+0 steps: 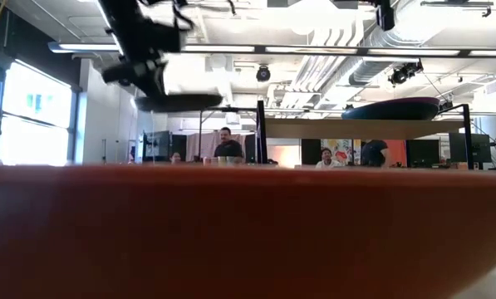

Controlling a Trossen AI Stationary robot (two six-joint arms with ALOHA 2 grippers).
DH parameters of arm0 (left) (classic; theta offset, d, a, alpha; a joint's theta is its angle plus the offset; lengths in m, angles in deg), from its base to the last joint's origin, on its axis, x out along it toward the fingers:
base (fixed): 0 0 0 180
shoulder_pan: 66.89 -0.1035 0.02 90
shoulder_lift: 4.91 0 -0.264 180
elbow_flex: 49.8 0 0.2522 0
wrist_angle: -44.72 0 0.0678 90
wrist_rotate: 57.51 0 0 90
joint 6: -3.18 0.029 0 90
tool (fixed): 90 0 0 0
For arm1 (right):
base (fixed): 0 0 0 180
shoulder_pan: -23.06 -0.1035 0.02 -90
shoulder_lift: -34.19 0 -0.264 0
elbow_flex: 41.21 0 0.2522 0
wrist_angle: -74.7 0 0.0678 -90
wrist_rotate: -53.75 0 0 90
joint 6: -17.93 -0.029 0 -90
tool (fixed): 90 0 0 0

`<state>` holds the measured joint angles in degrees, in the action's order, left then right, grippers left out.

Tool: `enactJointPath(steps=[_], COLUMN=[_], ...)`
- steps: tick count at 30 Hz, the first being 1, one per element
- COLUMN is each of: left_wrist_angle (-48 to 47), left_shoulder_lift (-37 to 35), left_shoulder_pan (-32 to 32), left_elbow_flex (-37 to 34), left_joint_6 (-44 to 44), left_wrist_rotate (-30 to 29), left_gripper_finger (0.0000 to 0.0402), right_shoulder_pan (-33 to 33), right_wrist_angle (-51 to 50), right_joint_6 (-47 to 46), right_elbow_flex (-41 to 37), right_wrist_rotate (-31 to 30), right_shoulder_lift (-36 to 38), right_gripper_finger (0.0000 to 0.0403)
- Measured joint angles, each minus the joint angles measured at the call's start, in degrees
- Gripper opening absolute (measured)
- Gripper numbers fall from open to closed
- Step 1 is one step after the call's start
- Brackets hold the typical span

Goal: Place and stack plates onto a shelf
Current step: Stack the black plate on top of the purple plate on the shelf

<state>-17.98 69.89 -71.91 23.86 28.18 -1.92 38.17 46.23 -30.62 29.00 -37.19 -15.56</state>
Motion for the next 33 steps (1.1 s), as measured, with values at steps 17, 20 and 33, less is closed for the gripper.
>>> enactJointPath(steps=[17,20,33], left_wrist_angle=[-3.37,-4.55,-4.66], left_shoulder_lift=[-4.21,-2.55,4.04], left_shoulder_pan=[15.89,17.11,20.64], left_elbow_flex=[0.0,0.0,-0.02], left_joint_6=[19.63,19.2,18.12], left_wrist_rotate=[2.32,2.39,6.44], left_gripper_finger=[0.0001,0.0001,0.0001], right_shoulder_pan=[-13.38,-13.83,-14.05], right_wrist_angle=[-0.77,-0.54,-0.34], right_joint_6=[-13.09,-14.42,-19.57], right_elbow_flex=[0.0,0.0,0.0], right_wrist_rotate=[-10.25,-10.92,-11.29], right_shoulder_lift=[-15.42,-17.9,-28.15], right_gripper_finger=[0.0089,0.0089,0.0089])
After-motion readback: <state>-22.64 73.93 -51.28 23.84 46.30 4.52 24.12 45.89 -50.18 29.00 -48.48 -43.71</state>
